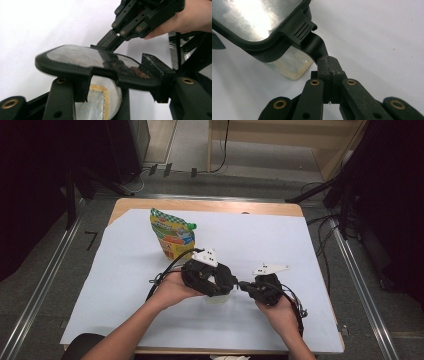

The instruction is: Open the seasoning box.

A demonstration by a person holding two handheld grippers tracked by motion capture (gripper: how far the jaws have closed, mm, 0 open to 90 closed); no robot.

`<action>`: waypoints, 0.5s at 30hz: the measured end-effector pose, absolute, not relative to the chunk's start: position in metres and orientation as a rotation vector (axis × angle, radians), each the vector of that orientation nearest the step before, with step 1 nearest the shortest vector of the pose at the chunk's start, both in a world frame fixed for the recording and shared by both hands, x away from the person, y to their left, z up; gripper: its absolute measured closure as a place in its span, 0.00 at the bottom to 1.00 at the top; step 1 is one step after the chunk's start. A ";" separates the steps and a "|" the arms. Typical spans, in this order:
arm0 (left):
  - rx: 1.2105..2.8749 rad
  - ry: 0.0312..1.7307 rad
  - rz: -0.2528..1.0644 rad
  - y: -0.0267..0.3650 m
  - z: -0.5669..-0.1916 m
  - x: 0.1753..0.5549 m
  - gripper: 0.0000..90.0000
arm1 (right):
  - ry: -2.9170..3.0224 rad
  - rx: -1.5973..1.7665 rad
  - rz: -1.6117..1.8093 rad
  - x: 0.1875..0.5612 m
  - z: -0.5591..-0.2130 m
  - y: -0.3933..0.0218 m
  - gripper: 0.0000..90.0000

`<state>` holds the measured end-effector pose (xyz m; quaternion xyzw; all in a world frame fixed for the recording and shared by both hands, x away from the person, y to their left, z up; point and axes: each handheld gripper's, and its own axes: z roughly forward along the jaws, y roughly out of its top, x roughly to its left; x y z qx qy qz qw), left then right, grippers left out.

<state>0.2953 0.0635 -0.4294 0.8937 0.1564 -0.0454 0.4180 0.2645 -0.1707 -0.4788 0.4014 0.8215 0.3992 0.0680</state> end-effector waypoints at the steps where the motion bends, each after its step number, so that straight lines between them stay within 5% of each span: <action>1: 2.246 0.393 -0.125 0.063 -0.428 0.296 0.51 | 2.474 1.209 1.202 0.264 -0.479 -0.171 1.00; 9: 2.266 0.369 -0.152 0.060 -0.422 0.296 0.59 | 2.465 1.209 1.212 0.263 -0.478 -0.171 1.00; 15: 2.216 0.314 -0.197 0.060 -0.412 0.296 0.75 | 2.467 1.216 1.212 0.261 -0.478 -0.170 1.00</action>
